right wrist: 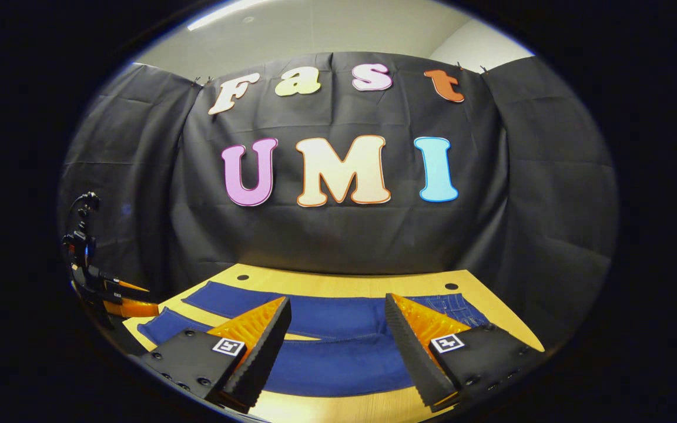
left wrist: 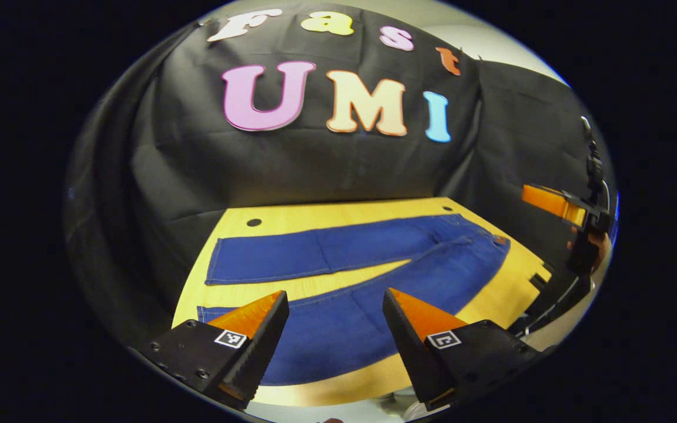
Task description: Grasp the waist and the cuffs of the jeans and fold them to make the two legs overlap; first hold the waist and fold one-third of the jeans toward the cuffs, then hold the cuffs and fold the remaining one-third in the same direction to finish folding.
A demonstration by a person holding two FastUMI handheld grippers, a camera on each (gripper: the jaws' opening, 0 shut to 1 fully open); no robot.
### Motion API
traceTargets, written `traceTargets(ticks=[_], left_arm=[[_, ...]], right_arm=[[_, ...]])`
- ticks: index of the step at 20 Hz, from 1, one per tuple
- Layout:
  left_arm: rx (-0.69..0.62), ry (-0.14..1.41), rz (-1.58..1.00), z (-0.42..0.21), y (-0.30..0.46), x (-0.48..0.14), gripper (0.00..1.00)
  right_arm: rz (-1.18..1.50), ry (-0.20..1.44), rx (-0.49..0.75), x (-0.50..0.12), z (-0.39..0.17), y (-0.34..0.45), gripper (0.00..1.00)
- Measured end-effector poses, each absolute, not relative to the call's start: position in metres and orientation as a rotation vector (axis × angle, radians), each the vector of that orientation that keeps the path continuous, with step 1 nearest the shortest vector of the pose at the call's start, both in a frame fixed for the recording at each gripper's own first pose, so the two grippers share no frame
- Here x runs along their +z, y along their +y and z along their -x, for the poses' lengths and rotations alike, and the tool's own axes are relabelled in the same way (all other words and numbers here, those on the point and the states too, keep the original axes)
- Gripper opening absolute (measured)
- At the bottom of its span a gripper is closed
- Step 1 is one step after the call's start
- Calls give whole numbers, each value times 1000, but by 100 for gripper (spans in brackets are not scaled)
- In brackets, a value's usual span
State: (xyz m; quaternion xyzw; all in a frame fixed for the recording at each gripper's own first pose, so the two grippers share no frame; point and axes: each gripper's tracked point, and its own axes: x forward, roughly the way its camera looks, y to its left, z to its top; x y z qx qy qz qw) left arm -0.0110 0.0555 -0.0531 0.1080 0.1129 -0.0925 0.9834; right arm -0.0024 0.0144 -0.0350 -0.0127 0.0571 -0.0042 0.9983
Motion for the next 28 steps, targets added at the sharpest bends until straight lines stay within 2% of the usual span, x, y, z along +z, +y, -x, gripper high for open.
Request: traceTargets(ticks=[6, 8, 13, 15, 19, 27, 28], left_arm=[[-371, 574, -394, 39, 106, -141, 95], [-386, 695, -440, 45, 130, -167, 95], [-490, 879, -622, 47, 155, -193, 95], [-520, 940, -709, 46, 167, -201, 97], [-559, 995, -829, 49, 172, -208, 94], [-574, 1059, -881, 49, 173, -216, 93], [-575, 1077, -878, 49, 174, -216, 90]], right_arm=[[83, 201, -3, -66, 16, 18, 99], [96, 228, 2, -76, 19, 19, 99], [119, 291, 11, -99, 26, 19, 100], [120, 308, 8, -106, 28, 17, 100], [113, 342, -21, -115, 34, 5, 100], [139, 354, -104, -110, 36, -41, 99], [133, 353, -110, -109, 34, -46, 99]])
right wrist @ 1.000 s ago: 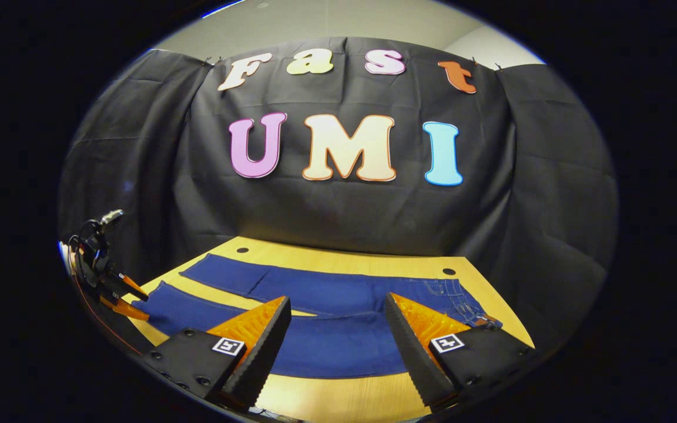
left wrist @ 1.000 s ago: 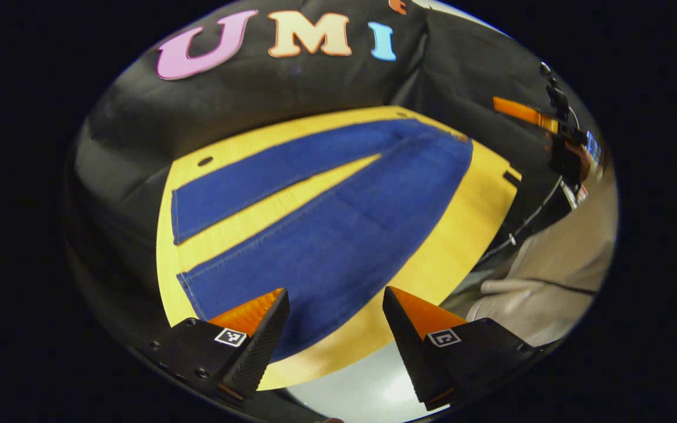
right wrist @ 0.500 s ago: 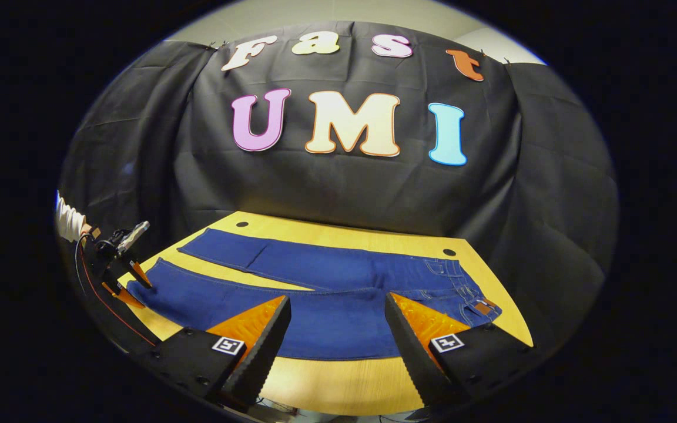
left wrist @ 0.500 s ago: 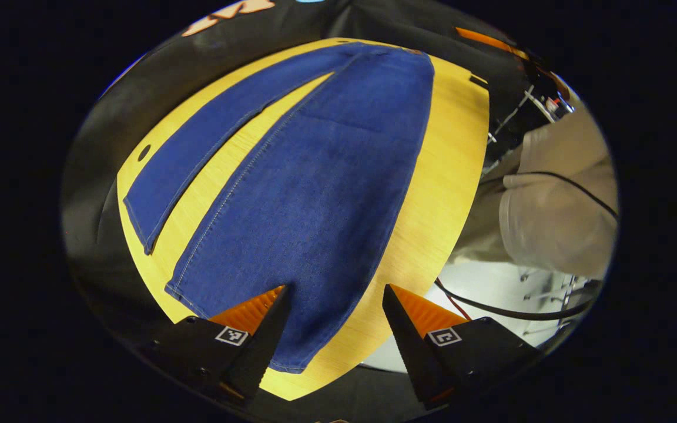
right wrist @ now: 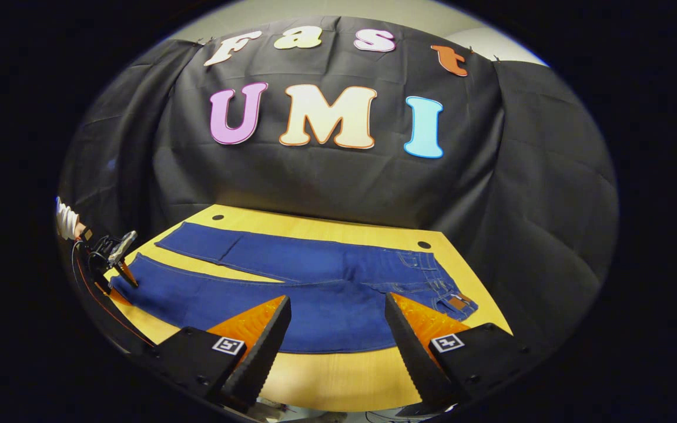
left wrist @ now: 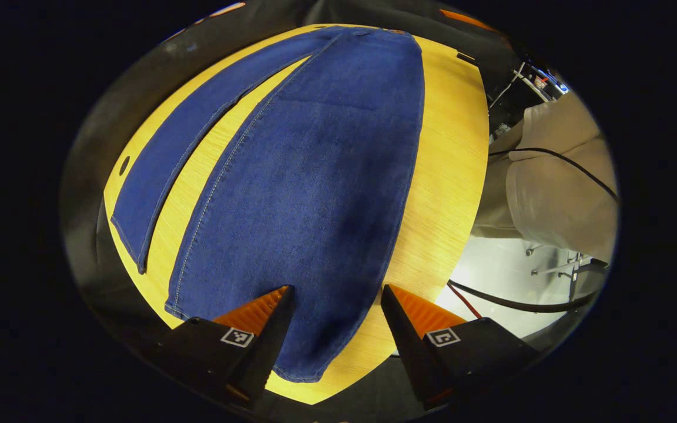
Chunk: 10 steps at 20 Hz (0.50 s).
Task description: Grasp the waist and the cuffs of the jeans and fold them to make the two legs overlap; first hold the waist and fold one-third of the jeans toward the cuffs, then hold the cuffs and fold the remaining one-third in the same direction to finish folding.
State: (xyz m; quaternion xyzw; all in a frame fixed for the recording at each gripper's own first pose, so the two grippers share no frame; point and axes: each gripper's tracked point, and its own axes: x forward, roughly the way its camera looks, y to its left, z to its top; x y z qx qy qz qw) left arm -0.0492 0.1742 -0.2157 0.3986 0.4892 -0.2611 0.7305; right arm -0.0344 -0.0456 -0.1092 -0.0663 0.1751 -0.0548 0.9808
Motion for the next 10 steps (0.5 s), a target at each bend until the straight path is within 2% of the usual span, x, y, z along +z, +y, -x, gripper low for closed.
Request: traceTargets(ticks=[7, 9, 10], left_arm=[[-585, 1150, -936, 50, 172, -219, 91], [-598, 1148, -961, 45, 174, -217, 84], [-603, 1147, -971, 44, 173, -216, 72]], right_arm=[[85, 408, -121, -131, 33, -65, 99], [92, 424, -103, -137, 32, -67, 99], [95, 431, -87, -138, 30, -67, 99]])
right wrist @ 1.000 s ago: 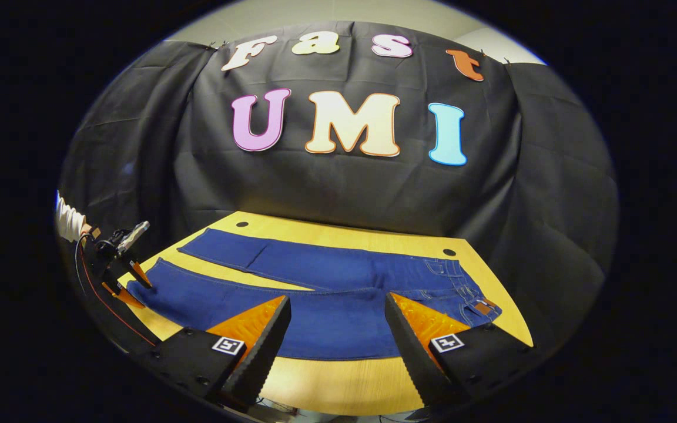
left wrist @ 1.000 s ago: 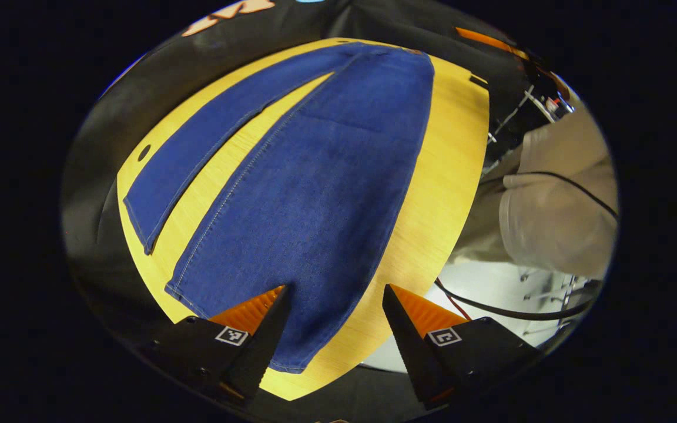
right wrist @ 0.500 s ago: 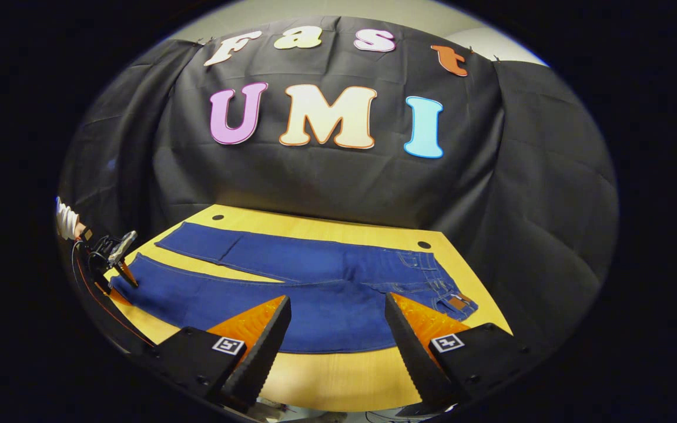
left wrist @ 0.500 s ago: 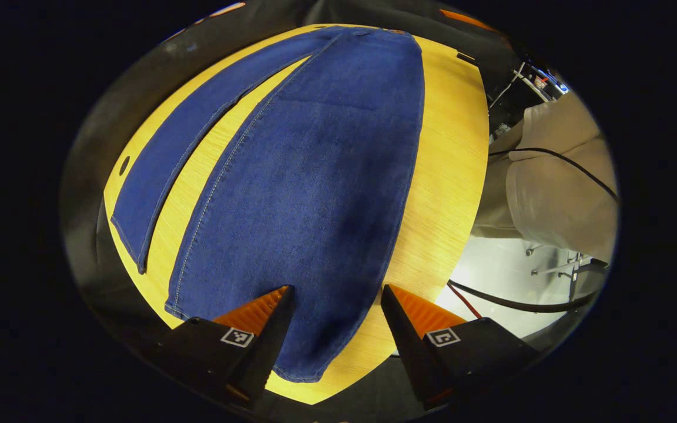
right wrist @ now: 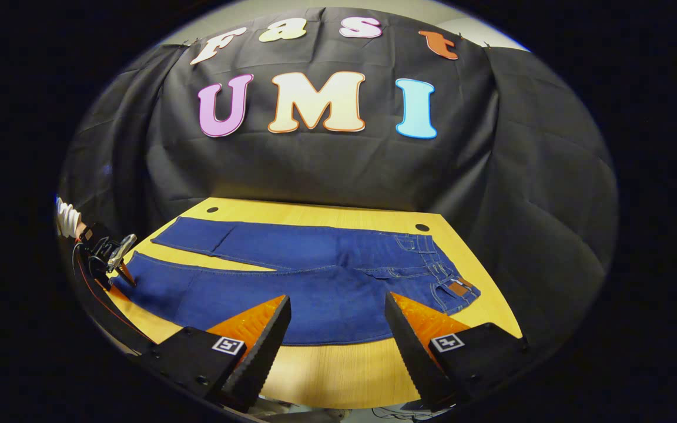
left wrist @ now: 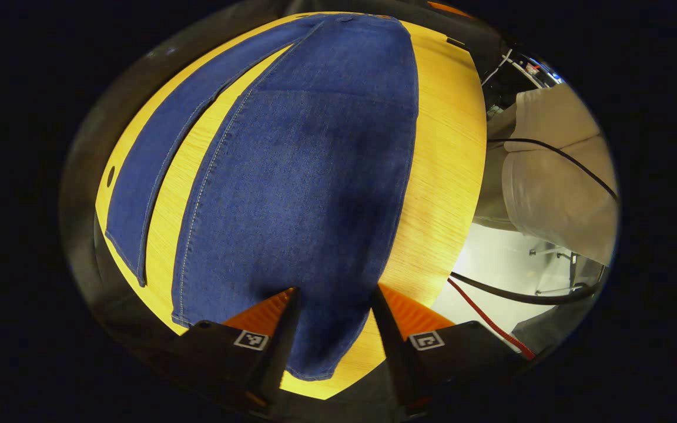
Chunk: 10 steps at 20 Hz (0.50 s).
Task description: Grasp the waist and the cuffs of the jeans and fold them to make the two legs overlap; first hold the waist and fold one-third of the jeans toward the cuffs, then hold the cuffs and fold the remaining one-third in the same direction to finish folding.
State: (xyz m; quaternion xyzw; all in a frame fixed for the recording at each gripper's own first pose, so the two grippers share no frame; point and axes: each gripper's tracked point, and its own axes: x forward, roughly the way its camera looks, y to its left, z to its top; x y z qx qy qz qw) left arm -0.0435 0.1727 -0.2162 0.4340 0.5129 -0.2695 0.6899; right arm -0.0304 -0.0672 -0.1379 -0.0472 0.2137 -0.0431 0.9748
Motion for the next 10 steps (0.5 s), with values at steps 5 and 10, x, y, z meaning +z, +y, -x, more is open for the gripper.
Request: traceTargets(ticks=[5, 10], left_arm=[[-600, 1120, -1022, 31, 168, -215, 13], [-562, 1172, -1056, 31, 174, -216, 0]], right_arm=[[159, 502, 41, -155, 17, -68, 100], [373, 714, 250, -205, 12, -102, 99]])
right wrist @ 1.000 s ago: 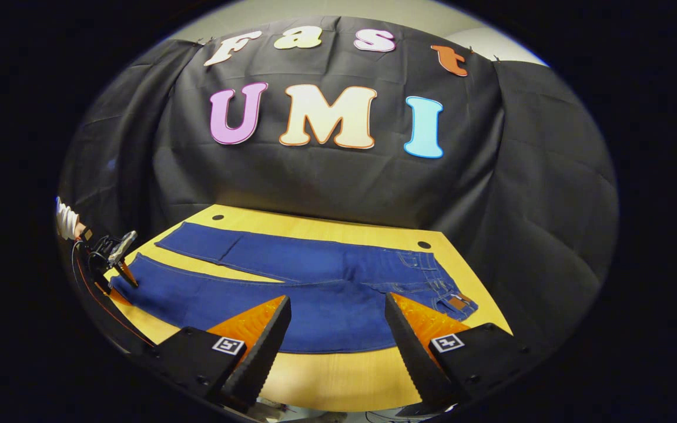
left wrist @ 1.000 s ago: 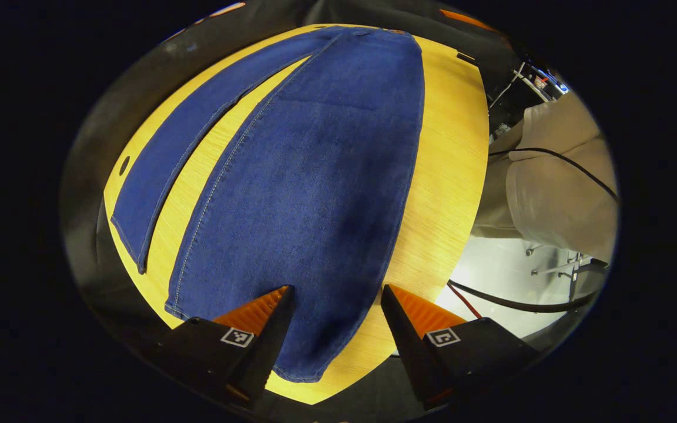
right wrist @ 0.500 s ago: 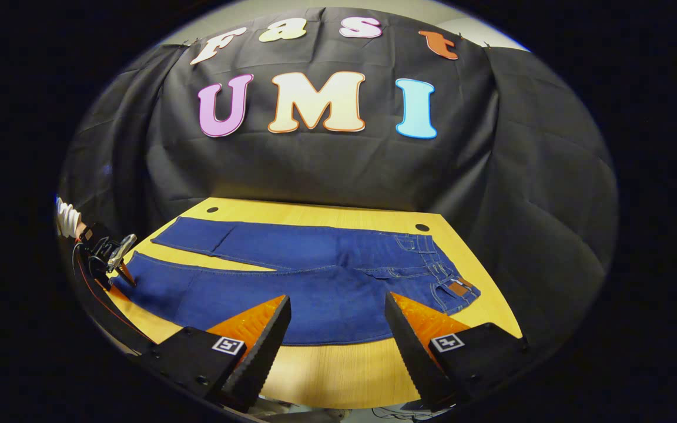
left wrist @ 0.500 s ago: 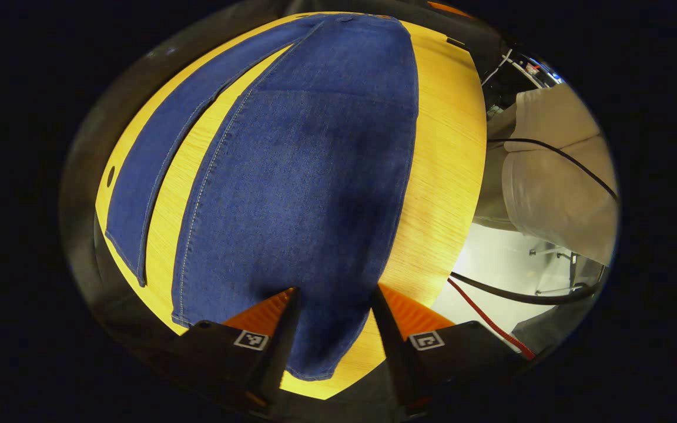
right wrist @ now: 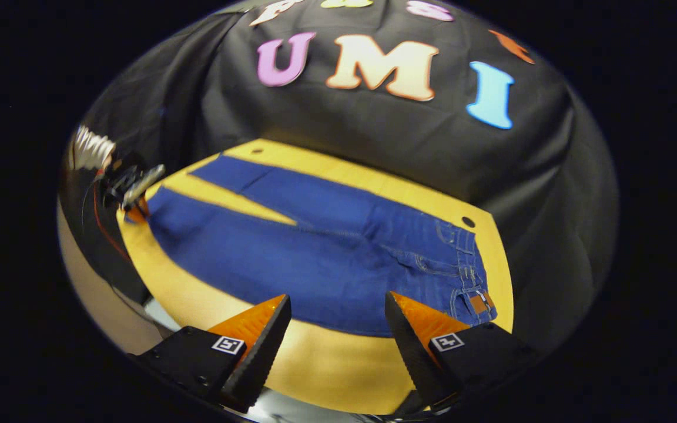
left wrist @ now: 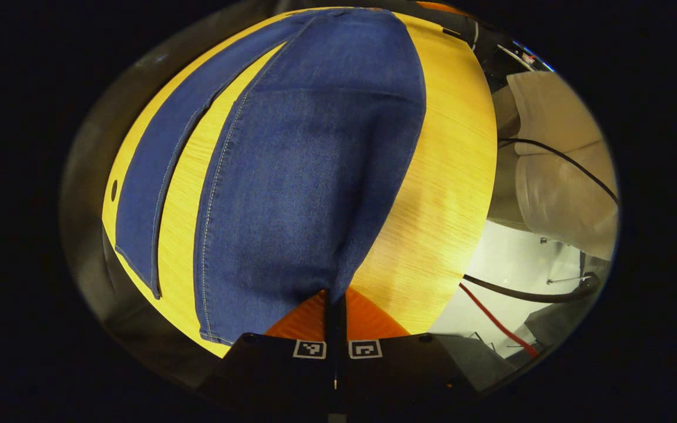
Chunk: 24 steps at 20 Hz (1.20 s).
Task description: Grasp the waist and the cuffs of the jeans and fold them to make the two legs overlap; first hold the waist and fold one-third of the jeans toward the cuffs, then hold the cuffs and fold the remaining one-third in the same direction to finish folding.
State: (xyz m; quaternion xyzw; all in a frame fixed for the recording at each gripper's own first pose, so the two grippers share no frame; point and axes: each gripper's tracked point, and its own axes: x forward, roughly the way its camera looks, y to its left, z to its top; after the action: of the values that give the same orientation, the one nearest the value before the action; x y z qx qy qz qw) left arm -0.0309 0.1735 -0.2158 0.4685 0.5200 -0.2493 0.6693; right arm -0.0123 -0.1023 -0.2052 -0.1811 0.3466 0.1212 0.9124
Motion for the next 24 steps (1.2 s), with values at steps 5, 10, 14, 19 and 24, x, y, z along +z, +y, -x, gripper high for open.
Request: traceTargets(ticks=[5, 10, 14, 19, 24], left_arm=[[-472, 1197, -1026, 31, 172, -217, 0], [-394, 1231, -1010, 30, 171, -218, 0], [-357, 1252, -977, 30, 171, -218, 0], [-338, 1263, -967, 29, 171, -218, 0], [-329, 1273, -948, 29, 170, -219, 0]], right_arm=[[579, 967, 425, -269, 11, -171, 100], [667, 1084, 544, -305, -4, -199, 100], [716, 1118, 619, -318, -20, -203, 100], [698, 1220, 718, -329, -15, -199, 92], [708, 1244, 695, -329, -16, -200, 96]])
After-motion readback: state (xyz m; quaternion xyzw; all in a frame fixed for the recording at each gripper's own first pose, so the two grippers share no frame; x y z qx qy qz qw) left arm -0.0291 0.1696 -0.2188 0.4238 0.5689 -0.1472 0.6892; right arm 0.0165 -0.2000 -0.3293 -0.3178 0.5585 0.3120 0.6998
